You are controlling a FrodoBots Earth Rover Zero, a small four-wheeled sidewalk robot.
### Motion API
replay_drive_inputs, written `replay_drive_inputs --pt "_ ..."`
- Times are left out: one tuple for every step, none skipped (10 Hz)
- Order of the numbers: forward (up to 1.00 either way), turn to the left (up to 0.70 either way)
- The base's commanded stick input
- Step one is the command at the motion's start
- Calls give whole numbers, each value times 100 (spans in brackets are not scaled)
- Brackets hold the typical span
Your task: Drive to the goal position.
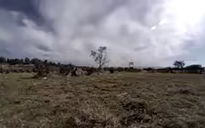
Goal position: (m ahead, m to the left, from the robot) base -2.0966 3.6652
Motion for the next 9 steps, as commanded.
replay_drive_inputs --pt "70 0" --pt "70 0" --pt "70 0" --pt "70 2" --pt "70 17" --pt "70 27" --pt "70 27" --pt "70 27" --pt "70 27"
